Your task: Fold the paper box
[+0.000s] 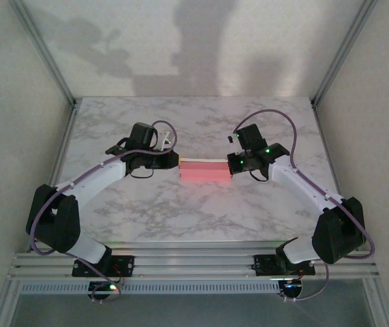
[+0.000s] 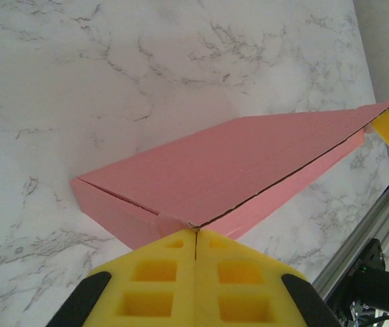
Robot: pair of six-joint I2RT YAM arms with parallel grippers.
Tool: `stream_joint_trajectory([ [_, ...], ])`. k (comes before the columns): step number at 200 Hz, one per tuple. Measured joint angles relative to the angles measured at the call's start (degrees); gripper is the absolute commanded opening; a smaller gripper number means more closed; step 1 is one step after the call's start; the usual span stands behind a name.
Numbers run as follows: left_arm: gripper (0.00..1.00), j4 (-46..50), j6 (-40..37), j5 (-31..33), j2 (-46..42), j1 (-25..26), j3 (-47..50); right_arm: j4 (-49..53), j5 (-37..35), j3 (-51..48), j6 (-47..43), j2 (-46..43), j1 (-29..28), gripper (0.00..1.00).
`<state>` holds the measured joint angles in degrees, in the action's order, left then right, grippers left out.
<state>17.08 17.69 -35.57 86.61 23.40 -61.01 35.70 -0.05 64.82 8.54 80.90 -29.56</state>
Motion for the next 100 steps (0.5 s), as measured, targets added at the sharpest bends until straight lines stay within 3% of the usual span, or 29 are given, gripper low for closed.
stream_joint_trajectory([
  [100,0.05,-0.3,-1.9,1.3,0.0,0.0,0.4,-4.5,-1.5,-3.1,4.3,-1.4,-0.3,0.01],
])
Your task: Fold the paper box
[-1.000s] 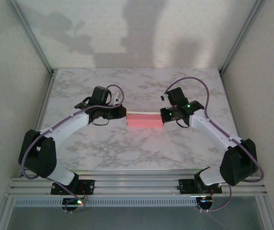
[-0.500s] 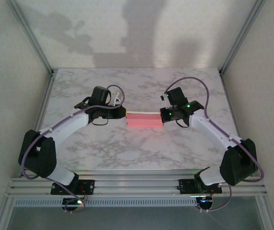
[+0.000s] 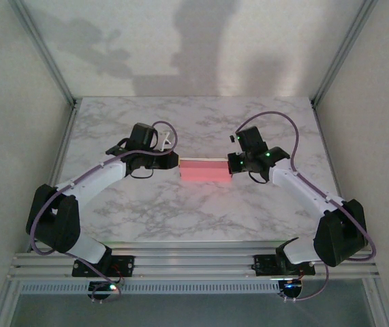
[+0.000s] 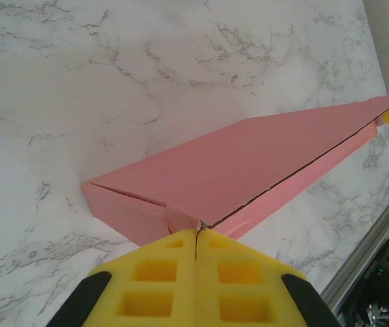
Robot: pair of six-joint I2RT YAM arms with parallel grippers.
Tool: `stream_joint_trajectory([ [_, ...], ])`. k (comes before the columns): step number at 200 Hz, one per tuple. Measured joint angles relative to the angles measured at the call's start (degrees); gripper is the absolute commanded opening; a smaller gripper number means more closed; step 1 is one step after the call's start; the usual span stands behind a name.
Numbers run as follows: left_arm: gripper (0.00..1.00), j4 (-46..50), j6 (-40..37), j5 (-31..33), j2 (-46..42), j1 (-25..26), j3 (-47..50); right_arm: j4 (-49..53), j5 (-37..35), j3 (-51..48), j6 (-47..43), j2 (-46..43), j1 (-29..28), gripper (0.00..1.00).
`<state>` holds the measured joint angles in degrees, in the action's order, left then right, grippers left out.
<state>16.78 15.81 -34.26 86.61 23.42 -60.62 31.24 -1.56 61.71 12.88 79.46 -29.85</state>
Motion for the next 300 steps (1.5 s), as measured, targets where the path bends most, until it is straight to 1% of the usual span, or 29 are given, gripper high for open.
stream_joint_trajectory([
  [64,0.05,-0.1,0.0,0.9,0.0,0.0,0.0,-0.2,0.4,-0.7,1.8,-1.5,0.4,0.01],
  [103,0.05,0.0,0.0,2.0,0.0,0.0,0.0,-0.5,4.6,-1.0,3.6,-2.7,2.7,0.02],
  [129,0.04,0.0,0.0,2.4,0.0,0.1,0.0,-0.7,6.2,-1.2,4.5,-2.8,3.6,0.01],
  [181,0.04,0.0,0.0,2.4,0.1,0.6,0.0,-1.4,5.7,-2.6,4.7,-3.0,4.1,0.02],
  [229,0.04,0.2,0.0,2.8,0.1,1.0,0.0,-1.3,4.3,-2.8,4.7,-3.2,4.1,0.04],
  [300,0.04,1.4,0.0,5.5,0.5,2.2,-0.2,-1.0,4.4,-2.9,4.9,-3.4,3.7,0.06],
])
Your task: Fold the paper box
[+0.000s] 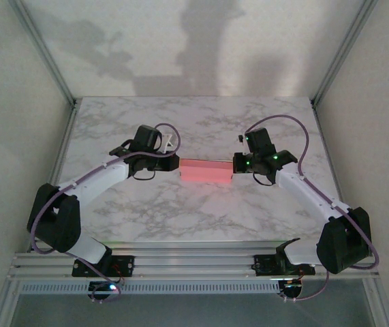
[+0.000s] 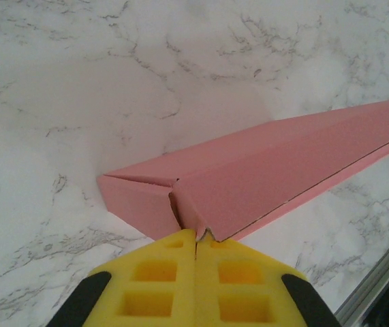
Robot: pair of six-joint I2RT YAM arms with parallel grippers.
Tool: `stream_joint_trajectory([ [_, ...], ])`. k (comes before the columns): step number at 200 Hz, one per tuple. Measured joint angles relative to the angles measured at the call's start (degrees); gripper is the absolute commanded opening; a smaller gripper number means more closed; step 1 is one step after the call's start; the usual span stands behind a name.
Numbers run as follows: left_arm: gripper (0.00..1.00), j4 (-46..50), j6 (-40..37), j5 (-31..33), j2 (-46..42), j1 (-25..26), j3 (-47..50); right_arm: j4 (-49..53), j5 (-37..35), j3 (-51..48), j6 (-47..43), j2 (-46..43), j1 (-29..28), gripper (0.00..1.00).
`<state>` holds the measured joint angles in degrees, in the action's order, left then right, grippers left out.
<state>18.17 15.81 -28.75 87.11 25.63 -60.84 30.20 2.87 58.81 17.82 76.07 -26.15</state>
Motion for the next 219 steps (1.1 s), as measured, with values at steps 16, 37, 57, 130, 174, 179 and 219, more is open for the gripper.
stream_joint_trajectory([
  [16,0.03,0.5,0.0,0.7,0.0,0.2,-0.3,0.1,0.2,0.0,0.2,0.0,0.0,0.07],
  [37,0.03,0.7,0.0,1.4,0.0,0.5,-0.3,0.4,0.2,0.0,0.7,0.0,0.0,0.07],
  [57,0.03,0.8,0.0,1.7,0.0,0.6,-0.4,0.5,-0.1,0.0,1.1,0.0,0.0,0.07],
  [130,0.03,1.2,0.0,3.0,0.5,1.2,-1.1,0.5,1.4,0.0,5.3,0.0,-0.1,0.05],
  [174,0.03,1.4,0.0,3.6,0.8,1.3,-1.5,0.5,1.7,0.0,8.4,0.0,-0.1,0.03],
  [179,0.03,1.4,0.0,3.6,0.8,1.3,-1.6,0.5,1.8,0.0,8.7,0.0,-0.1,0.03],
  [219,0.03,1.4,0.1,4.6,0.9,1.7,-1.7,1.4,1.8,0.7,11.3,0.2,-0.3,0.03],
])
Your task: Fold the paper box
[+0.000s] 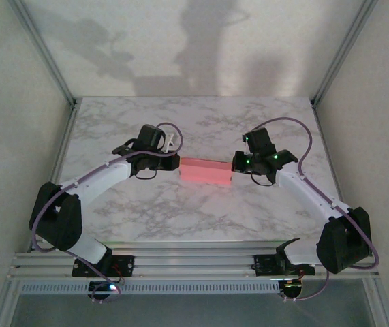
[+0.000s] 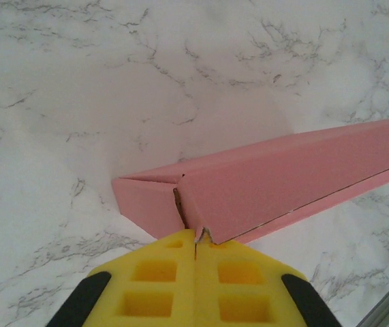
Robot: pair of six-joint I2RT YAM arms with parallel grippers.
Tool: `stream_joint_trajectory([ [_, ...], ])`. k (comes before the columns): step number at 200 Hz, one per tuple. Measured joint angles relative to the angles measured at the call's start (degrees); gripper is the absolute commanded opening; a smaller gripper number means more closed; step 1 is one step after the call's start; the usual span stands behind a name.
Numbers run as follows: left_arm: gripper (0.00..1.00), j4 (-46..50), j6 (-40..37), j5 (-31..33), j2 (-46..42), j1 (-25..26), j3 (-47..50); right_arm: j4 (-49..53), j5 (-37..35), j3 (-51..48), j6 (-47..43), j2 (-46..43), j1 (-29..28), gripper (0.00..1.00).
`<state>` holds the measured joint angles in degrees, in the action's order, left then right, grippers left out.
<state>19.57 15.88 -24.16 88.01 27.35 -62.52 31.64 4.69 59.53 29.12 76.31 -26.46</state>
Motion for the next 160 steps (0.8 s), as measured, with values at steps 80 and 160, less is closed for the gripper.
stream_joint_trajectory([
  [80,0.03,-0.2,2.2,1.6,0.0,0.8,0.0,4.9,-7.3,3.6,4.1,2.1,-3.7,0.01],
  [160,0.02,-0.4,5.6,2.9,-0.2,1.6,0.0,6.0,-15.3,5.7,8.5,4.5,-7.0,0.0],
])
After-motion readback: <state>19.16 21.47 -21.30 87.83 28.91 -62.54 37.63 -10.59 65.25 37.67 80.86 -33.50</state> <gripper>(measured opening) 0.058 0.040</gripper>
